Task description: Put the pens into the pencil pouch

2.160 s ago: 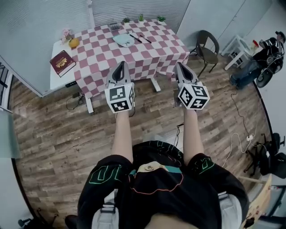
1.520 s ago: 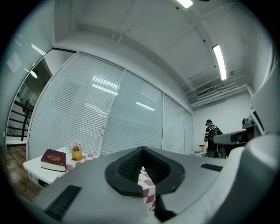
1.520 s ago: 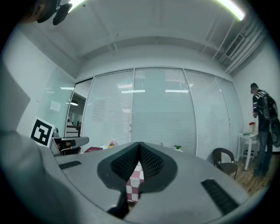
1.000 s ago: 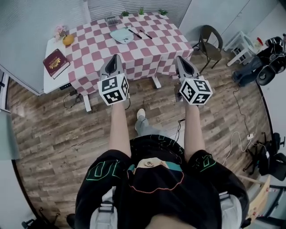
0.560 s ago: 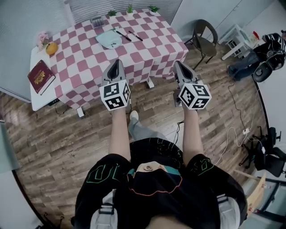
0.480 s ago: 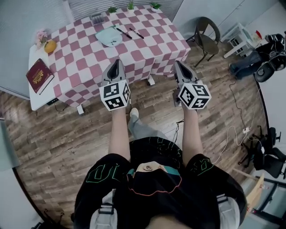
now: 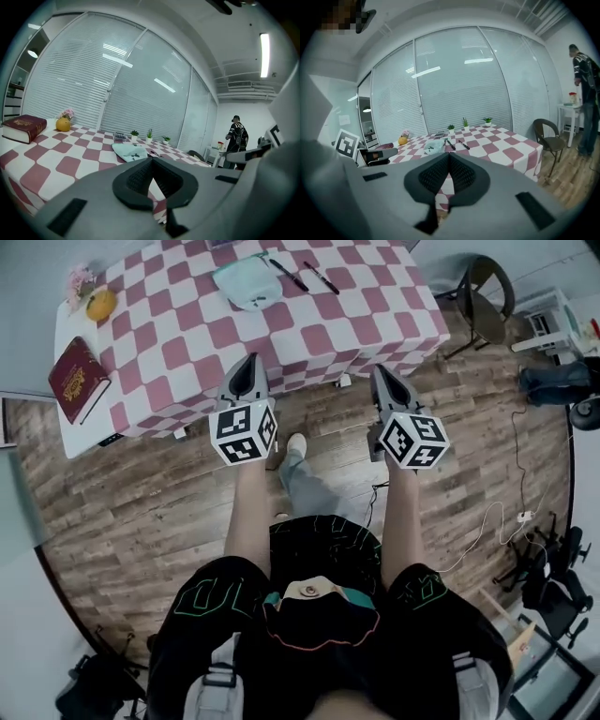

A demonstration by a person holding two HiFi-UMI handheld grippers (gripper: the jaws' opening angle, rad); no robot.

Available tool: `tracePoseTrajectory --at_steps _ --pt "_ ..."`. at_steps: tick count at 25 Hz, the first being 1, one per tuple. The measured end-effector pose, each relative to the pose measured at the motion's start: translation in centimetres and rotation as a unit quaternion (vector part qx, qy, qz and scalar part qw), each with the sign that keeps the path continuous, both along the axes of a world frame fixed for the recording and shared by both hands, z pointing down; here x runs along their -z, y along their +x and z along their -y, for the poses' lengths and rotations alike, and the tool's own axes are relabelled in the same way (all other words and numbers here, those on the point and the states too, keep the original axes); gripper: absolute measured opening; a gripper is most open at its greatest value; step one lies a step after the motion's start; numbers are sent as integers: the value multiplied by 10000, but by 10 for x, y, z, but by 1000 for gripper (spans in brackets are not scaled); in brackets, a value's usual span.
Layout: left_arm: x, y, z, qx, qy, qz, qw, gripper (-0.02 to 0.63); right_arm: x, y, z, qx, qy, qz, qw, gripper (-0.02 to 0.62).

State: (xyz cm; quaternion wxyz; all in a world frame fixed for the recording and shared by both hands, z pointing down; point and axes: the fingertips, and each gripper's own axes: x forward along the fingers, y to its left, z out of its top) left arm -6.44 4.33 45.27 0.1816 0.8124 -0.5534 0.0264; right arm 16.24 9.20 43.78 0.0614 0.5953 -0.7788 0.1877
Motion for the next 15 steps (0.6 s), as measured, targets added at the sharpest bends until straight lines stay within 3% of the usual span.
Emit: tracePoseTrajectory --at_steps 9,15 --pt "-7 2 76 97 -173 322 9993 -3 -22 -5 94 254 -144 381 9988 0" --pt "9 -5 113 309 -125 400 9986 -3 -9 -6 151 395 -33 685 9969 0"
